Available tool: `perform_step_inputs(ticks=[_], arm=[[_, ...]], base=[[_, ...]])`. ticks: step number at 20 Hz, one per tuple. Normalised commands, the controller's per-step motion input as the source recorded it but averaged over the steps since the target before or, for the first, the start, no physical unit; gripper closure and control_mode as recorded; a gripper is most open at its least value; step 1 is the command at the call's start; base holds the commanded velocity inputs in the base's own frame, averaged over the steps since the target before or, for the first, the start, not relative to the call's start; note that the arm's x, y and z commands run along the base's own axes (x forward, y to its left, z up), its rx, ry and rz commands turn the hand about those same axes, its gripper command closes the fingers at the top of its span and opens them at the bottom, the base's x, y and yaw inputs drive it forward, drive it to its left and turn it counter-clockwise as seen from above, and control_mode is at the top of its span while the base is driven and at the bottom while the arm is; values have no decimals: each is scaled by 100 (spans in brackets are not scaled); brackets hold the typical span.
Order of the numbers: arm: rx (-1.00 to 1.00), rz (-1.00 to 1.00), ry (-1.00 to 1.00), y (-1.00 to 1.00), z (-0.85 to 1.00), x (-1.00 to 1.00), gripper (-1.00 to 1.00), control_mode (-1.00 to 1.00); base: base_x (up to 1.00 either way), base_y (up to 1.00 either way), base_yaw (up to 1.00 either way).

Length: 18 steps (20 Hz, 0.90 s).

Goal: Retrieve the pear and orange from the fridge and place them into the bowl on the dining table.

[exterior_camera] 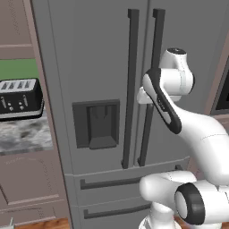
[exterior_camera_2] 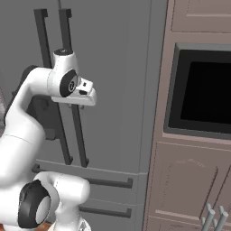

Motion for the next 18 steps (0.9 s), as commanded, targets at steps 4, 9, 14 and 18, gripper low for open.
perform_step_inputs(ticks=[4, 9, 14, 18], arm=[[0, 0, -4, 0, 0, -25, -100, -100], [0, 0, -17, 0, -8, -53, -100, -100], [0, 0, -17, 0, -34, -41, -100, -100], [0, 0, -18, 0, -40, -35, -100, -100]], base=[[0, 0, 0], [0, 0, 0], [0, 0, 0], [0, 0, 0]])
